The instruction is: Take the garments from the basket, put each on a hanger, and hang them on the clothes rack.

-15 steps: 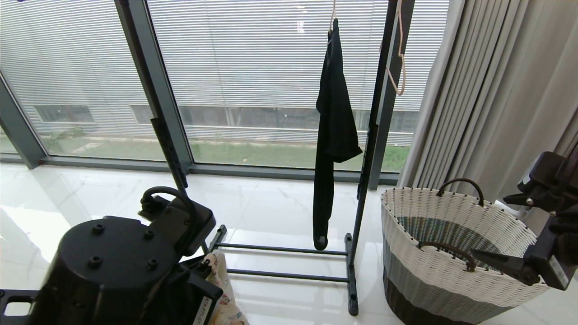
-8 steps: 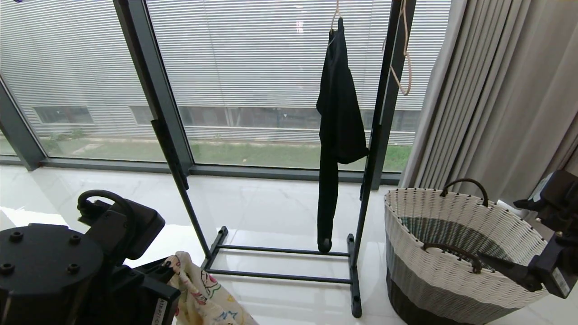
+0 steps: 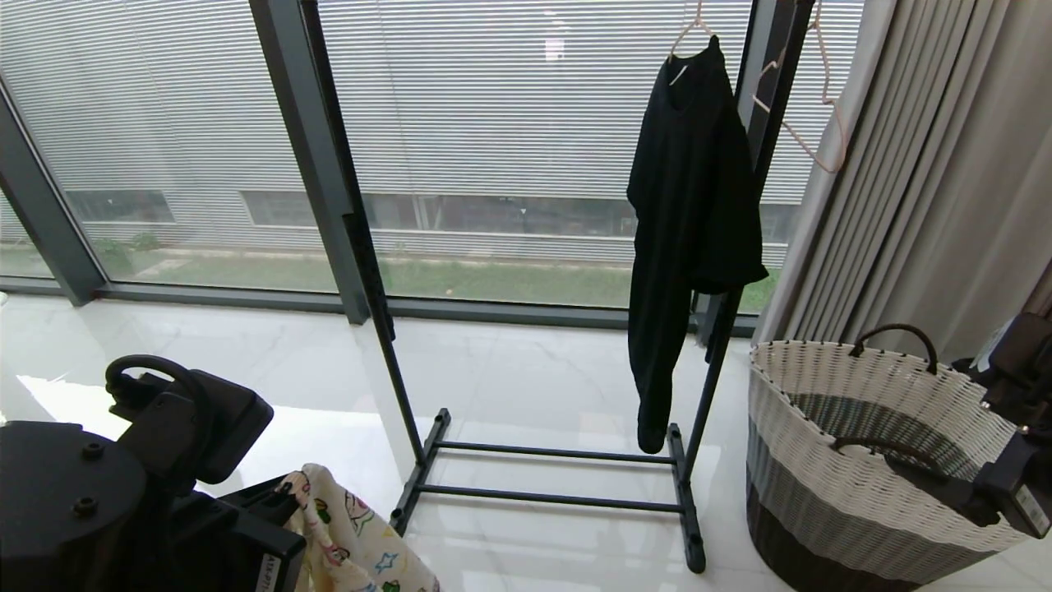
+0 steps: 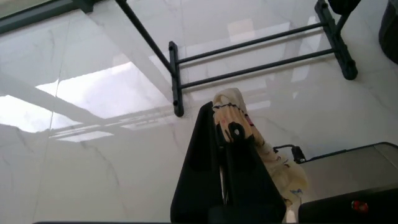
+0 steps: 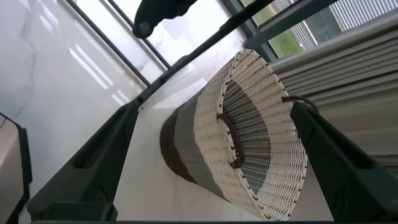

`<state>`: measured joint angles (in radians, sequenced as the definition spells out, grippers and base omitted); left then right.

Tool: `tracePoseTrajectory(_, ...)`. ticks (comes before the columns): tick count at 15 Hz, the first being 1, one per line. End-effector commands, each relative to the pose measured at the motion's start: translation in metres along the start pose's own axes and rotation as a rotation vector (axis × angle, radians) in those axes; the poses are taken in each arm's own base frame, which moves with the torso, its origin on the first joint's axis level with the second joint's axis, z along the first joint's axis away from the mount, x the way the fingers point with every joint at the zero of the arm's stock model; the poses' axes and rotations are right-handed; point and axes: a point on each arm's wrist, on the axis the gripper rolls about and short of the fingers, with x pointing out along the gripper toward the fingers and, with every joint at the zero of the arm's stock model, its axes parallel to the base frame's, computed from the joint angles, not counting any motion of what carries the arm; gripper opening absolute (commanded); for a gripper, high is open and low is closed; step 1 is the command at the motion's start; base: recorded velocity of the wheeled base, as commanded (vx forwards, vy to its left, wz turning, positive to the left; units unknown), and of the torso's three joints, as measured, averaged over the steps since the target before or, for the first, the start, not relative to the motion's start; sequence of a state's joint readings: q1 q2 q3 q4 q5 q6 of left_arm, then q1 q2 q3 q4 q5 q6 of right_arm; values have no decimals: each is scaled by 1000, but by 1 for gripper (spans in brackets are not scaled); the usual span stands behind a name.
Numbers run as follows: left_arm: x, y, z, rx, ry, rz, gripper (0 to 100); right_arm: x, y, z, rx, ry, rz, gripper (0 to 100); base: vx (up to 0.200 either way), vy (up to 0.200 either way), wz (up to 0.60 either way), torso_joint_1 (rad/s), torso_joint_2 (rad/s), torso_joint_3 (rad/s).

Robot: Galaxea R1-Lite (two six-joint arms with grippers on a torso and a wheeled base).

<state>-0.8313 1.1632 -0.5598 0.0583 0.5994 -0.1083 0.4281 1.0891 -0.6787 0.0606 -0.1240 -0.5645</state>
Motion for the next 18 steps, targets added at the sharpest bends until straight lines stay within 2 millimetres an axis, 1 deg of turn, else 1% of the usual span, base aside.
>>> tracePoseTrajectory(1,0,0,0,0,1,0,0,-1,-3,-2,5,8,-19,100,0,0,0,0,0,0)
tracePoseTrajectory(3,0,0,0,0,1,0,0,-1,-1,-10,7,9,-40,100,0,0,0,0,0,0)
tracePoseTrajectory(5,0,0,0,0,1,0,0,3,0,-18,22,-3,-76,100,0,0,0,0,0,0)
tracePoseTrajectory(9,0,0,0,2,0,-1,0,5,-7,-25,60,-1,-159,100,0,0,0,0,0,0)
tracePoseTrajectory(13,0,-1,0,2,0,-1,0,5,-9,-26,65,4,-169,100,0,0,0,52,-223,-237)
tracePoseTrajectory(18,0,0,1,1,-2,-1,0,5,-9,-26,65,2,-171,100,0,0,0,180,-502,-291)
